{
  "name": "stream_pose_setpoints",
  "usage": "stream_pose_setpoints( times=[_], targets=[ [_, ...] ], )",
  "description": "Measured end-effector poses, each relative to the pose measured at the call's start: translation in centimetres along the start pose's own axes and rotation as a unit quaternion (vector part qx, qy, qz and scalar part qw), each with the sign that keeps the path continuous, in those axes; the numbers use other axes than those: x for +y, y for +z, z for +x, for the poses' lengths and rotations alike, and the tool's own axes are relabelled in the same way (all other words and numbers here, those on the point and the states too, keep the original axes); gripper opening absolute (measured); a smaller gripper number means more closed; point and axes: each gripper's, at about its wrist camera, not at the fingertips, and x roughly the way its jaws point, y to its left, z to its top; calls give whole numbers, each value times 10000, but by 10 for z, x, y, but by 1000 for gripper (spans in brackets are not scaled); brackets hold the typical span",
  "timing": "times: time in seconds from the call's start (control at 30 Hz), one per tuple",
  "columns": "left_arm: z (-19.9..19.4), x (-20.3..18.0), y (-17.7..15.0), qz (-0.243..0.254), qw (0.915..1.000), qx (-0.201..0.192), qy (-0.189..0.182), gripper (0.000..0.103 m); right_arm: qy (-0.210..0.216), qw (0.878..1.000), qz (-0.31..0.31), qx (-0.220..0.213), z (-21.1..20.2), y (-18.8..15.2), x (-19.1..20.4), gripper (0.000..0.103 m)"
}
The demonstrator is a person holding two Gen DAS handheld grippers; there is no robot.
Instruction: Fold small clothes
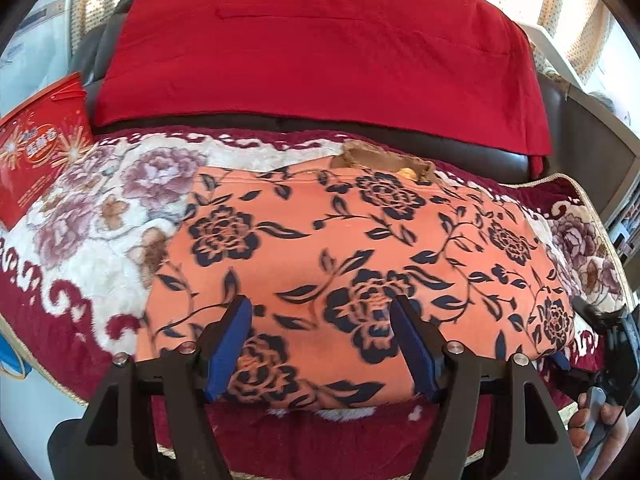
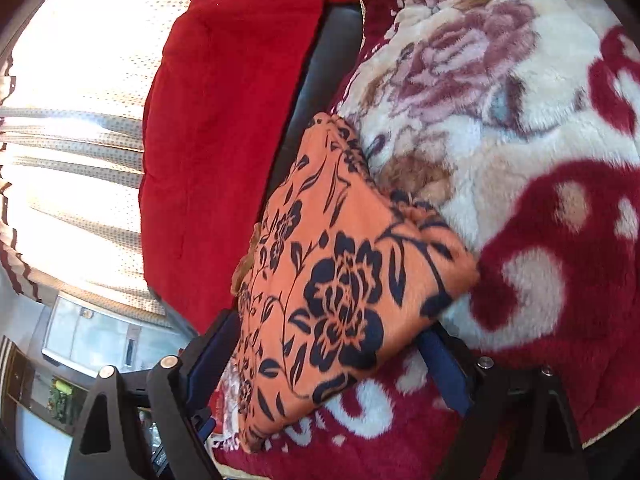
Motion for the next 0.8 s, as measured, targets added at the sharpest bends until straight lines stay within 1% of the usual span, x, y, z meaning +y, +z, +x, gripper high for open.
stream_pose_setpoints(
  times=[0.03,0.07,0.1,0.13,0.17,0.2,0.27,0.3,0.33,0.37,0.4,0.43,0.47,0.5,0.53,0.57,0.63,0.67,0.73,0.77,0.8],
  targets=[
    [2,-4,1,48,10000,-1,-15,72,-99,9999,-97,2,-1,4,-1,58],
    [6,-11,2,126,9999,-6,-15,72,-207,9996,-208,45,2,6,1,10],
    [8,-16,2,182,9998,-14,-15,72,-328,9989,-281,180,7,8,2,9],
    [12,-23,3,267,9996,-13,-11,72,-440,9979,-408,229,11,10,6,9],
    [14,-27,4,318,9995,-16,-9,72,-593,9960,-645,186,9,9,13,9],
    [15,-32,5,371,9993,-51,-11,72,-851,9900,-1124,12,1,4,30,9],
    [21,-38,6,428,9990,-98,7,72,-1148,9753,-1877,-192,-6,-6,58,9],
    [27,-41,5,453,9990,-53,23,72,-1196,9734,-1947,-187,-5,-7,59,9],
    [38,-44,4,508,9987,45,59,72,-1319,9726,-1913,-62,2,-5,53,14],
    [52,-48,1,591,9978,228,180,72,-1446,9748,-1686,229,13,0,34,21],
    [66,-49,-2,685,9961,472,304,72,-1190,9840,-1253,438,16,5,15,21],
    [72,-50,-4,750,9952,529,339,74,-801,9918,-894,437,10,9,2,26],
    [71,-51,-6,804,9954,380,363,75,-556,9953,-667,438,2,12,-6,34],
    [70,-51,-6,841,9952,329,369,75,-427,9965,-586,410,-8,15,-9,39],
    [70,-51,-6,844,9952,348,361,75,-360,9971,-575,358,-16,18,-9,59],
    [70,-50,-6,807,9955,360,340,75,-277,9974,-598,291,-26,21,-8,78],
    [66,-48,-3,693,9965,371,302,75,-120,9967,-772,198,-37,34,-3,79],
    [62,-47,0,627,9972,310,268,75,-65,9963,-832,218,-39,41,-2,79],
    [57,-48,3,624,9976,189,230,75,125,9950,-896,424,-30,60,3,79],
    [59,-50,3,684,9971,196,251,75,204,9936,-934,597,-22,68,7,79],
    [65,-51,3,728,9965,294,292,75,255,9913,-1020,798,-11,75,11,79]
  ],
)
